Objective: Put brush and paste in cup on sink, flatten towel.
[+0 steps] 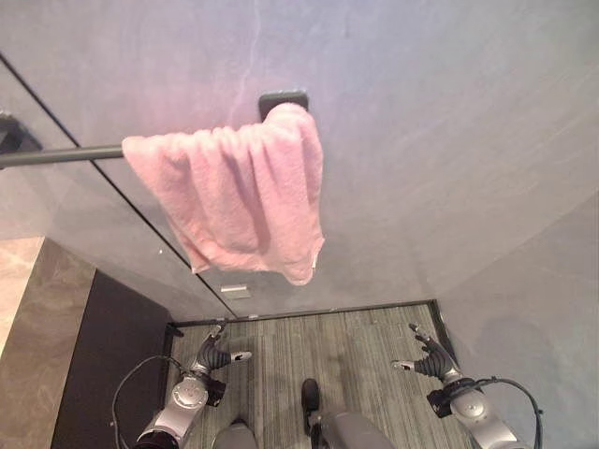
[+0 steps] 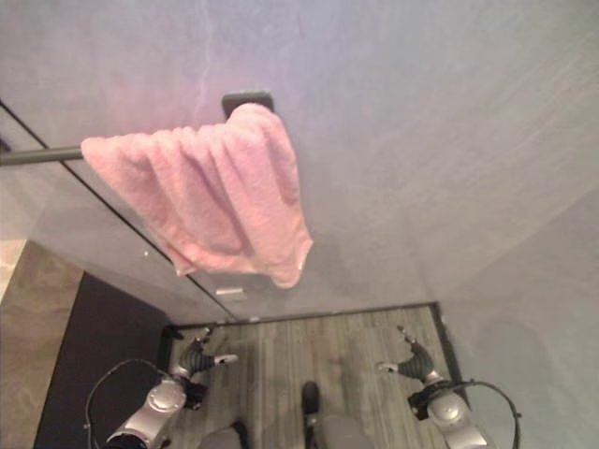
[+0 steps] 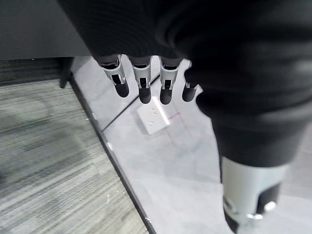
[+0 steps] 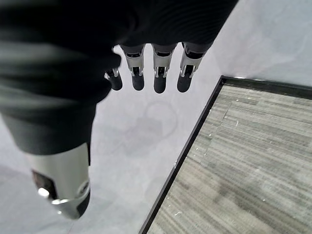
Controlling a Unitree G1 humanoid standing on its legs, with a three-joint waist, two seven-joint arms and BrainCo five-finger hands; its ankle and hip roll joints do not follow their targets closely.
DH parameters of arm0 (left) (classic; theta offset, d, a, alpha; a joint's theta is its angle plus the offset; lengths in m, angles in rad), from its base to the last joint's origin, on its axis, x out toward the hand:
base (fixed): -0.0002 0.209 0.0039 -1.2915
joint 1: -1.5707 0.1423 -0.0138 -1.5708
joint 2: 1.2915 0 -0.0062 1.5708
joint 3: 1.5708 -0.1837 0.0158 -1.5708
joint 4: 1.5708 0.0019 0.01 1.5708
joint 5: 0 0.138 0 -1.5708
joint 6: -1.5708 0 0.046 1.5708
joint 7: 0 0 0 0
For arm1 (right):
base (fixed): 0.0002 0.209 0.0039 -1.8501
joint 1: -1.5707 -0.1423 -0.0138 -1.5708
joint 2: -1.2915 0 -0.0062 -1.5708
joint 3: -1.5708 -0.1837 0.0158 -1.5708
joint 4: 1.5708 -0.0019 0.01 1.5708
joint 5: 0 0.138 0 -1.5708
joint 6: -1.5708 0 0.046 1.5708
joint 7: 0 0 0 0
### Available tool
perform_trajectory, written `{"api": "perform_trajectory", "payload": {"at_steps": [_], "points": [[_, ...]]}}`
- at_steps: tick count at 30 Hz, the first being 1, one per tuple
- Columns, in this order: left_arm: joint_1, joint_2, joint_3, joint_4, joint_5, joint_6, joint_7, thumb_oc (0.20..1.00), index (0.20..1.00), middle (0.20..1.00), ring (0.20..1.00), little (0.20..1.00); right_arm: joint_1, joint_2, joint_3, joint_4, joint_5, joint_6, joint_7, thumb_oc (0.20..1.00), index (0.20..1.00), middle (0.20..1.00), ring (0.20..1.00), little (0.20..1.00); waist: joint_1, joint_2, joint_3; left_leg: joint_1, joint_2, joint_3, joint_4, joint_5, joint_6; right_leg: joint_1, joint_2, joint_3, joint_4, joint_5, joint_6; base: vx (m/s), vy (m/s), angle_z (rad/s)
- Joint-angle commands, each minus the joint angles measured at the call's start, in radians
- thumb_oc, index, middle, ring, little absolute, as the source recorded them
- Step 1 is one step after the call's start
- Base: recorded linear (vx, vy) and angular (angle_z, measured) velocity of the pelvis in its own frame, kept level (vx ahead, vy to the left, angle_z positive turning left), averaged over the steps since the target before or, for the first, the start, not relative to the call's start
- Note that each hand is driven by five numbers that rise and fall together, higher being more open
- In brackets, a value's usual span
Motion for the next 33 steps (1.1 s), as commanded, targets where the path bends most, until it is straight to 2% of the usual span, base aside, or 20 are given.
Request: {"api": "perform_trajectory", "payload": {"at_steps": [1,6,9,14,19,21,24,26,27,28,29,32,33], "points": [[0.005,0.052,0.004,-0.034,0.03,-0.043,0.026,1.0,1.0,1.0,1.0,1.0,0.035,-0.008,-0.015,-0.023,0.011,-0.034,-0.018,1.0,1.0,1.0,1.0,1.0,-0.006,0.007,-0.033,0.019,-0.064,-0.055,0.099,0.013,0.057,0.003,-0.125,0.115,0.182,-0.055,0.149,0.12,0.146,-0.55],[0.063,0.079,0.035,-0.065,0.032,-0.045,0.013,1.0,1.0,1.0,1.0,1.0,0.027,0.022,-0.037,-0.008,0.018,-0.028,-0.023,1.0,1.0,1.0,1.0,1.0,0.014,0.008,-0.044,0.051,-0.104,-0.015,0.099,-0.031,0.085,0.018,-0.157,0.171,0.161,-0.022,0.179,0.08,0.193,-0.54],[0.075,0.085,0.047,-0.057,0.033,-0.046,0.018,1.0,1.0,1.0,1.0,1.0,0.016,0.036,-0.037,0.0,0.017,-0.028,-0.031,1.0,1.0,1.0,1.0,1.0,0.026,0.006,-0.043,0.06,-0.114,0.006,0.106,-0.046,0.096,0.017,-0.168,0.176,0.157,-0.007,0.193,0.01,0.128,-0.22],[0.114,0.099,0.091,-0.076,0.025,-0.052,0.026,1.0,1.0,1.0,1.0,1.0,0.017,0.059,-0.058,-0.001,0.043,-0.035,-0.044,1.0,1.0,1.0,1.0,1.0,0.044,0.005,-0.057,0.094,-0.123,0.019,0.064,-0.04,0.102,0.026,-0.187,0.157,0.145,0.031,0.219,0.02,0.067,-0.1],[0.151,0.105,0.12,-0.085,0.026,-0.058,0.029,1.0,1.0,1.0,1.0,1.0,0.021,0.063,-0.077,-0.018,0.082,-0.048,-0.039,1.0,1.0,1.0,1.0,1.0,0.056,0.003,-0.069,0.123,-0.125,0.023,0.016,-0.029,0.102,0.037,-0.196,0.129,0.131,0.051,0.226,0.01,0.016,0.11],[0.207,0.142,0.169,-0.199,-0.015,-0.07,-0.009,1.0,1.0,1.0,1.0,1.0,0.047,0.048,-0.137,-0.112,0.197,-0.074,0.004,1.0,1.0,1.0,1.0,1.0,0.072,0.0,-0.077,0.133,-0.12,0.005,-0.036,-0.002,0.093,0.052,-0.208,0.085,0.098,0.059,0.229,0.0,-0.025,0.1],[0.241,0.185,0.196,-0.298,-0.04,-0.078,-0.053,1.0,1.0,1.0,1.0,1.0,0.072,0.013,-0.179,-0.185,0.291,-0.09,0.061,1.0,1.0,1.0,1.0,1.0,0.077,-0.002,-0.082,0.132,-0.119,-0.012,-0.054,0.004,0.089,0.071,-0.217,0.06,0.056,0.044,0.219,0.0,-0.02,0.31],[0.262,0.218,0.218,-0.359,-0.07,-0.084,-0.081,1.0,1.0,1.0,1.0,1.0,0.083,-0.007,-0.203,-0.237,0.404,-0.098,0.112,1.0,1.0,1.0,1.0,1.0,0.083,-0.004,-0.085,0.133,-0.117,-0.011,-0.061,0.007,0.086,0.078,-0.22,0.056,0.031,0.049,0.218,-0.01,-0.023,0.32],[0.283,0.262,0.239,-0.424,-0.091,-0.093,-0.123,1.0,1.0,1.0,1.0,1.0,0.093,-0.053,-0.21,-0.28,0.473,-0.093,0.18,1.0,1.0,1.0,1.0,1.0,0.091,-0.006,-0.087,0.132,-0.115,-0.009,-0.065,0.008,0.083,0.084,-0.224,0.05,0.011,0.05,0.22,-0.01,-0.015,0.04],[0.285,0.262,0.24,-0.426,-0.091,-0.092,-0.124,1.0,1.0,1.0,1.0,1.0,0.093,-0.053,-0.21,-0.28,0.474,-0.093,0.18,1.0,1.0,1.0,1.0,1.0,0.09,-0.006,-0.088,0.132,-0.115,-0.009,-0.065,0.008,0.083,0.084,-0.224,0.05,0.011,0.05,0.22,-0.01,-0.012,-0.04],[0.298,0.305,0.259,-0.492,-0.124,-0.101,-0.16,1.0,1.0,1.0,1.0,1.0,0.109,-0.104,-0.219,-0.332,0.558,-0.085,0.241,1.0,1.0,1.0,1.0,1.0,0.095,-0.01,-0.088,0.13,-0.114,-0.009,-0.064,0.009,0.081,0.087,-0.227,0.05,0.003,0.051,0.221,0.0,0.0,0.0],[0.306,0.364,0.276,-0.557,-0.158,-0.111,-0.2,1.0,1.0,1.0,1.0,1.0,0.125,-0.172,-0.216,-0.395,0.654,-0.063,0.32,1.0,1.0,1.0,1.0,1.0,0.099,-0.015,-0.089,0.128,-0.116,-0.013,-0.064,0.009,0.078,0.091,-0.231,0.043,-0.001,0.052,0.223,0.0,0.0,0.0],[0.308,0.411,0.287,-0.607,-0.186,-0.117,-0.229,1.0,1.0,1.0,1.0,1.0,0.128,-0.228,-0.212,-0.459,0.718,-0.047,0.371,1.0,1.0,1.0,1.0,1.0,0.102,-0.019,-0.09,0.128,-0.117,-0.015,-0.067,0.01,0.078,0.092,-0.235,0.039,-0.002,0.054,0.225,0.0,0.0,0.0]]}}
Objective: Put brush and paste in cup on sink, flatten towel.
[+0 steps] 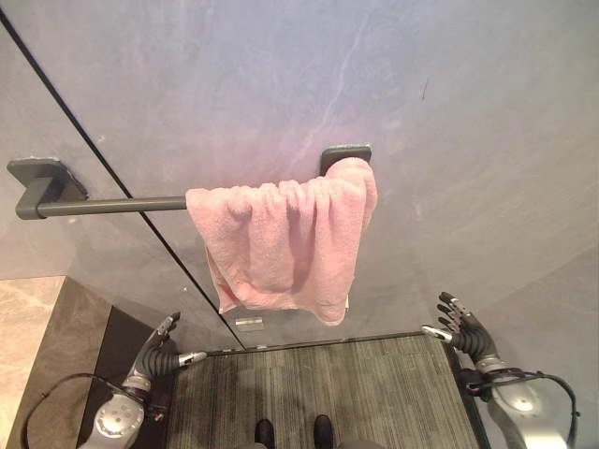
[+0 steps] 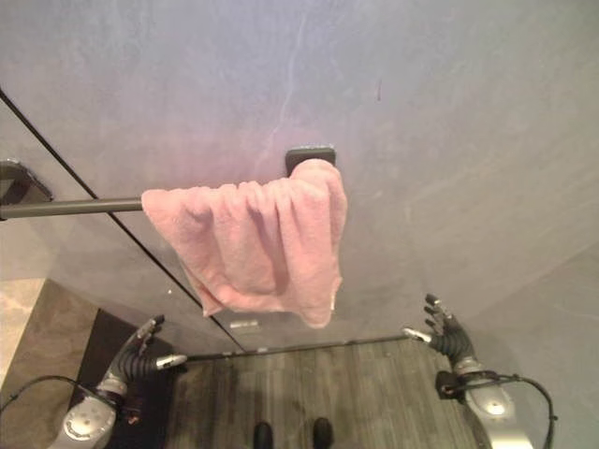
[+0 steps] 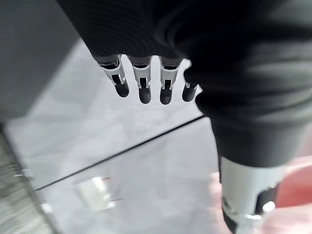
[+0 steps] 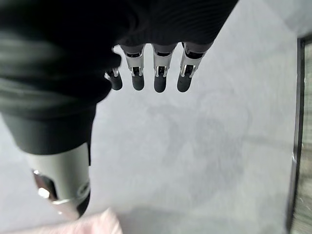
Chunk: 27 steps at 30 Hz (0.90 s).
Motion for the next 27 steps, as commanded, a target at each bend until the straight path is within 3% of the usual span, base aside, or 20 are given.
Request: {"api": "perform_trajectory", "payload": {"at_steps": [1,6,12,18,20,27], "points": [[-0.031,0.092,0.039,-0.031,-0.083,-0.068,-0.059,1.0,1.0,1.0,1.0,1.0,-0.027,-0.035,-0.017,-0.092,0.155,-0.016,0.106,1.0,1.0,1.0,1.0,1.0,0.002,-0.063,-0.03,-0.001,0.033,0.036,0.036,-0.004,-0.071,-0.031,-0.215,-0.004,0.058,0.08,0.191,0.0,0.0,0.0],[-0.054,0.181,0.05,-0.109,-0.178,-0.076,-0.109,1.0,1.0,1.0,1.0,1.0,-0.086,-0.141,0.034,-0.168,0.231,0.009,0.157,1.0,1.0,1.0,1.0,1.0,0.012,-0.07,-0.032,-0.007,0.027,0.034,0.036,-0.005,-0.069,-0.033,-0.225,-0.008,0.056,0.092,0.198,0.0,0.007,0.0],[-0.167,0.231,-0.031,-0.123,-0.239,-0.069,-0.127,1.0,1.0,1.0,1.0,1.0,-0.247,-0.168,0.161,-0.152,0.279,0.029,0.153,1.0,1.0,1.0,1.0,1.0,0.026,-0.078,-0.027,-0.014,0.015,0.034,0.046,-0.013,-0.061,-0.039,-0.24,-0.005,0.057,0.112,0.204,-0.02,0.028,0.01],[-0.289,0.216,-0.104,-0.102,-0.262,-0.07,-0.119,1.0,1.0,1.0,1.0,1.0,-0.385,-0.135,0.263,-0.11,0.279,0.035,0.133,1.0,1.0,1.0,1.0,1.0,0.033,-0.077,-0.021,-0.023,0.004,0.039,0.058,-0.021,-0.053,-0.049,-0.252,0.001,0.057,0.121,0.209,-0.02,0.025,-0.01],[-0.357,0.186,-0.153,-0.101,-0.268,-0.071,-0.109,1.0,1.0,1.0,1.0,1.0,-0.452,-0.077,0.309,-0.061,0.279,0.035,0.115,1.0,1.0,1.0,1.0,1.0,0.034,-0.075,-0.02,-0.027,-0.001,0.042,0.062,-0.023,-0.051,-0.054,-0.258,0.004,0.058,0.123,0.209,-0.02,0.017,-0.01],[-0.436,0.138,-0.227,-0.115,-0.27,-0.063,-0.111,1.0,1.0,1.0,1.0,1.0,-0.543,0.009,0.371,-0.021,0.248,0.038,0.084,1.0,1.0,1.0,1.0,1.0,0.034,-0.067,-0.017,-0.025,0.001,0.044,0.057,-0.02,-0.051,-0.054,-0.257,0.002,0.05,0.112,0.202,0.0,-0.002,-0.02]]}}
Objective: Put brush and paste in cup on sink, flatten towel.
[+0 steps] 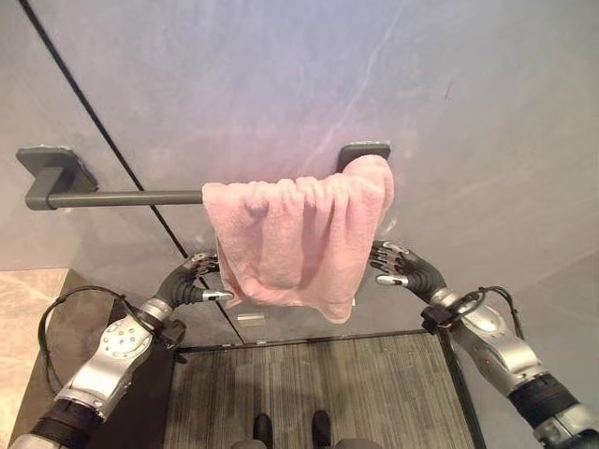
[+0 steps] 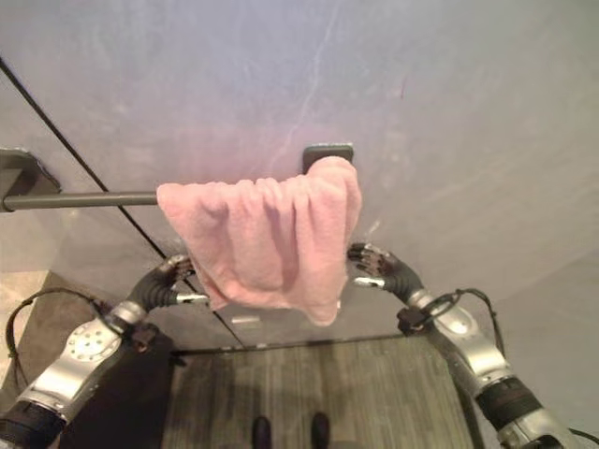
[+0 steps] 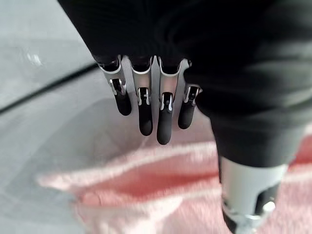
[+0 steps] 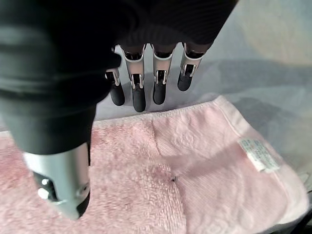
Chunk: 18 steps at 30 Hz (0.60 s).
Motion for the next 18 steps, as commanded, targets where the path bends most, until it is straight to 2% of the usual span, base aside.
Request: {"api": "perform_trajectory", "payload": {"at_steps": [1,7,17,18], "points": [[-0.095,0.019,-0.015,-0.033,-0.044,-0.043,0.014,1.0,1.0,1.0,1.0,1.0,-0.071,0.053,0.014,-0.009,0.005,-0.041,-0.024,1.0,1.0,1.0,1.0,1.0,0.016,-0.066,-0.026,-0.011,0.015,0.036,0.056,-0.023,-0.053,-0.037,-0.24,-0.007,0.049,0.102,0.181,0.0,0.0,0.0],[-0.152,-0.04,-0.077,-0.023,-0.008,-0.033,0.032,1.0,1.0,1.0,1.0,1.0,-0.131,0.119,0.05,-0.015,-0.014,-0.041,-0.049,1.0,1.0,1.0,1.0,1.0,0.014,-0.064,-0.022,-0.007,0.023,0.034,0.05,-0.018,-0.056,-0.034,-0.231,-0.011,0.041,0.093,0.176,0.0,-0.026,0.0],[-0.145,-0.078,-0.077,-0.027,0.029,-0.019,0.069,1.0,1.0,1.0,1.0,1.0,-0.192,0.198,0.1,-0.064,-0.031,-0.037,-0.073,1.0,1.0,1.0,1.0,1.0,0.021,-0.066,-0.012,-0.012,0.033,0.037,0.045,-0.011,-0.059,-0.034,-0.222,-0.01,0.022,0.098,0.171,0.0,0.0,0.0],[-0.146,-0.083,-0.078,-0.023,0.035,-0.019,0.075,0.846,0.846,0.846,0.846,0.846,-0.199,0.204,0.105,-0.063,-0.045,-0.038,-0.08,0.881,0.881,0.881,0.881,0.881,0.021,-0.067,-0.011,-0.014,0.033,0.038,0.045,-0.01,-0.059,-0.037,-0.222,-0.008,0.022,0.099,0.171,0.0,0.0,0.0]]}}
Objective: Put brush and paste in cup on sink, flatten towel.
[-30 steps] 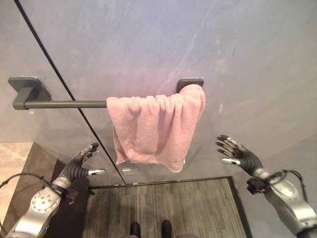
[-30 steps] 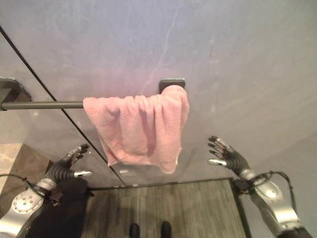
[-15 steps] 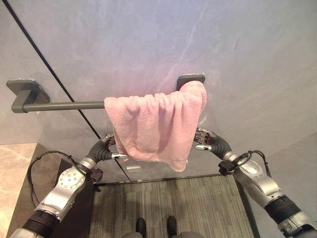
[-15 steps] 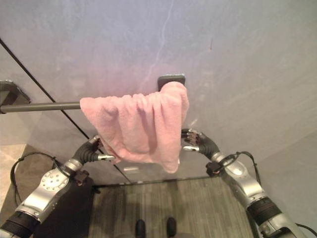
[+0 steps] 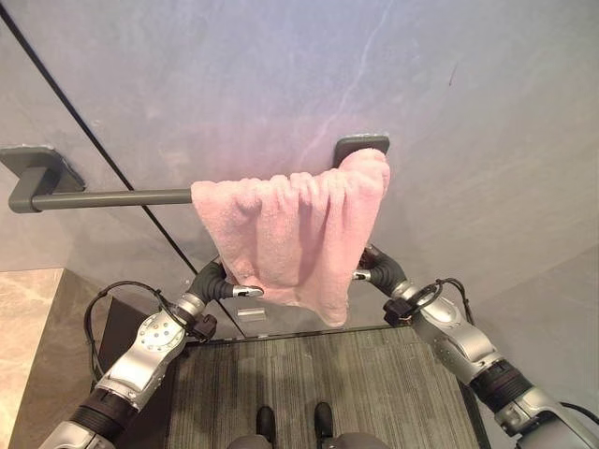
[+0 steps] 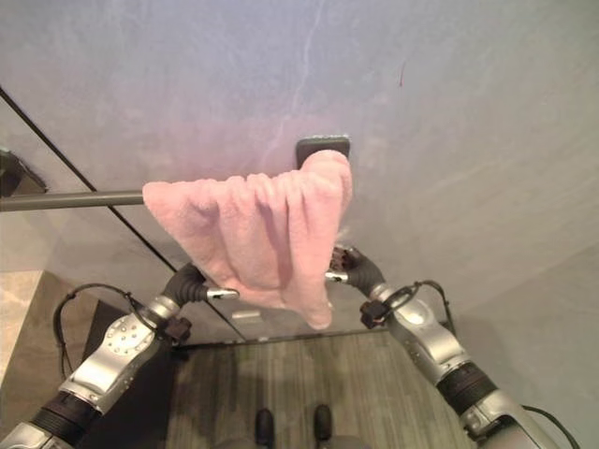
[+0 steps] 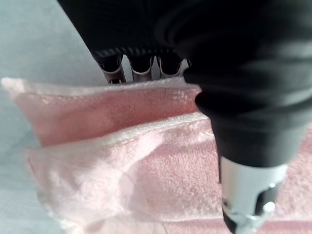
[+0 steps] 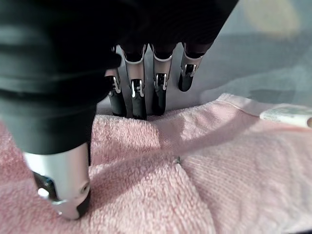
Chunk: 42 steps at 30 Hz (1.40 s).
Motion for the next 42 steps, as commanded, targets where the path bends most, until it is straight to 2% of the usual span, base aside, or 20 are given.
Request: {"api": "perform_trajectory", "payload": {"at_steps": [1,2,3,9,13,16,17,25,33,37,42], "points": [[-0.087,0.011,-0.013,-0.011,0.025,-0.021,0.054,0.586,0.586,0.586,0.586,0.586,-0.111,0.072,0.008,-0.075,-0.034,-0.045,-0.028,0.686,0.686,0.686,0.686,0.686,0.025,-0.068,-0.037,-0.014,0.033,0.037,0.045,-0.011,-0.058,-0.037,-0.222,-0.005,0.022,0.099,0.171,0.0,0.0,0.0],[-0.087,0.006,-0.012,-0.01,0.028,-0.023,0.06,0.263,0.263,0.263,0.263,0.263,-0.111,0.076,0.006,-0.076,-0.046,-0.047,-0.036,0.319,0.319,0.319,0.319,0.319,0.024,-0.069,-0.036,-0.015,0.034,0.038,0.045,-0.011,-0.058,-0.038,-0.221,-0.004,0.022,0.099,0.171,0.0,0.0,0.0],[-0.088,0.001,-0.012,-0.015,0.031,-0.024,0.064,0.2,0.2,0.2,0.2,0.2,-0.109,0.082,0.004,-0.073,-0.063,-0.048,-0.044,0.2,0.2,0.2,0.2,0.2,0.023,-0.071,-0.035,-0.016,0.034,0.038,0.045,-0.011,-0.057,-0.04,-0.22,-0.004,0.021,0.1,0.171,0.0,0.0,-0.03],[-0.059,-0.022,0.013,-0.021,0.049,-0.022,0.08,0.2,0.2,0.2,0.2,0.2,-0.067,0.109,-0.038,-0.097,-0.104,-0.058,-0.073,0.2,0.2,0.2,0.2,0.2,0.018,-0.077,-0.031,-0.028,0.032,0.038,0.054,-0.016,-0.054,-0.052,-0.22,0.002,0.026,0.101,0.173,0.0,0.0,-0.02],[-0.019,-0.025,0.052,-0.04,0.06,-0.024,0.091,0.2,0.2,0.2,0.2,0.2,-0.009,0.101,-0.083,-0.186,-0.139,-0.075,-0.077,0.2,0.2,0.2,0.2,0.2,0.014,-0.085,-0.025,-0.041,0.031,0.039,0.065,-0.021,-0.051,-0.065,-0.221,0.005,0.035,0.102,0.175,0.0,0.0,0.0],[0.021,-0.014,0.089,-0.077,0.075,-0.026,0.092,0.275,0.275,0.275,0.275,0.275,0.036,0.083,-0.114,-0.265,-0.146,-0.084,-0.069,0.2,0.2,0.2,0.2,0.2,0.012,-0.089,-0.021,-0.047,0.03,0.036,0.068,-0.023,-0.049,-0.071,-0.221,0.007,0.038,0.104,0.176,0.0,0.005,-0.03],[0.032,-0.011,0.099,-0.087,0.077,-0.028,0.092,0.278,0.278,0.278,0.278,0.278,0.045,0.075,-0.122,-0.288,-0.154,-0.088,-0.066,0.2,0.2,0.2,0.2,0.2,0.011,-0.09,-0.021,-0.048,0.03,0.036,0.068,-0.023,-0.049,-0.072,-0.222,0.008,0.038,0.105,0.177,0.0,0.0,0.0],[0.103,0.015,0.195,-0.231,0.055,-0.055,0.104,0.216,0.216,0.216,0.216,0.216,0.076,0.046,-0.153,-0.486,-0.114,-0.12,-0.045,0.2,0.2,0.2,0.2,0.2,0.008,-0.098,-0.033,-0.038,0.032,0.044,0.058,-0.025,-0.049,-0.071,-0.22,0.019,0.036,0.103,0.181,0.0,0.0,-0.01],[0.158,0.008,0.3,-0.398,-0.012,-0.084,0.133,0.2,0.2,0.2,0.2,0.2,-0.071,0.077,-0.064,-0.584,-0.061,-0.12,-0.048,0.2,0.2,0.2,0.2,0.2,0.03,-0.106,-0.037,-0.03,0.034,0.04,0.046,-0.021,-0.051,-0.068,-0.219,0.018,0.032,0.102,0.18,0.0,0.002,-0.02],[0.174,0.006,0.355,-0.471,-0.029,-0.102,0.17,0.2,0.2,0.2,0.2,0.2,-0.211,0.117,0.013,-0.585,-0.039,-0.109,-0.059,0.2,0.2,0.2,0.2,0.2,0.065,-0.118,-0.025,-0.042,0.032,0.03,0.05,-0.02,-0.051,-0.071,-0.22,0.007,0.027,0.108,0.179,-0.01,-0.004,0.01],[0.212,-0.011,0.416,-0.478,-0.042,-0.105,0.208,0.2,0.2,0.2,0.2,0.2,-0.291,0.151,0.053,-0.55,-0.11,-0.089,-0.09,0.2,0.2,0.2,0.2,0.2,0.103,-0.131,-0.001,-0.076,0.028,0.018,0.067,-0.021,-0.049,-0.084,-0.222,-0.007,0.027,0.119,0.18,-0.04,-0.016,0.07]]}}
